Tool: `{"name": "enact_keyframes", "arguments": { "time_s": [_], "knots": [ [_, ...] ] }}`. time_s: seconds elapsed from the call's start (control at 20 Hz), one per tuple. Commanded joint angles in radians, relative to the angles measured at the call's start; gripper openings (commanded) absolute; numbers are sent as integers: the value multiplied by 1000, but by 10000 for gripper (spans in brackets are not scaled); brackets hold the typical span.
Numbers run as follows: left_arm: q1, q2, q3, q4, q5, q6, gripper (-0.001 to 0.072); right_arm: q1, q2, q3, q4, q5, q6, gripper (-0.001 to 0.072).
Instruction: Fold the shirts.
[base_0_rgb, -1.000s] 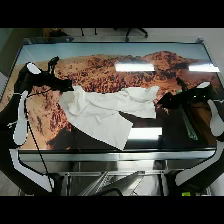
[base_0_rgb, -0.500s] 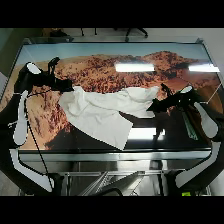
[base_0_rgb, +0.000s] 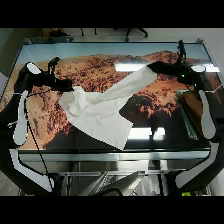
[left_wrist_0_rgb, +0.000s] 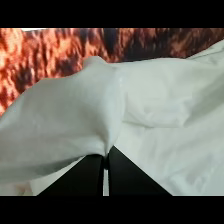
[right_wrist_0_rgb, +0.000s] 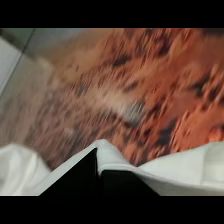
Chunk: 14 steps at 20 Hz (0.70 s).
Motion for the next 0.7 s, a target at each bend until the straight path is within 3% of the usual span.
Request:
{"name": "enact_keyframes", "arguments": {
  "time_s": [0.0, 0.1, 0.15, 0.2, 0.25, 0.3, 0.45, 0.5, 0.55, 0.65],
  "knots": [
    [-1, 0, 1, 0, 4, 1, 14, 51, -139, 167, 96, -377, -179, 19],
    [-1, 0, 1, 0, 3, 1, 14, 75, -258, 224, 148, -501, -260, 19],
    [-1, 0, 1, 0, 3, 1, 14, 83, -319, 248, 180, -547, -277, 86],
    [-1, 0, 1, 0, 2, 1, 14, 83, -375, 270, 214, -573, -276, 379],
    [-1, 0, 1, 0, 0, 1, 14, 82, -415, 287, 243, -566, -276, 560],
    [-1, 0, 1, 0, -2, 1, 14, 77, -435, 295, 271, -539, -276, 607],
    [-1, 0, 1, 0, -12, 2, 14, 39, -392, 298, 256, -340, -275, 590],
    [-1, 0, 1, 0, -17, 2, 14, 13, -349, 298, 195, -232, -247, 439],
    [-1, 0, 1, 0, -24, 2, 14, -14, -303, 298, 109, -137, -151, 351],
    [-1, 0, 1, 0, -27, 2, 14, -71, -203, 298, -148, -26, 108, 352]
  ]
}}
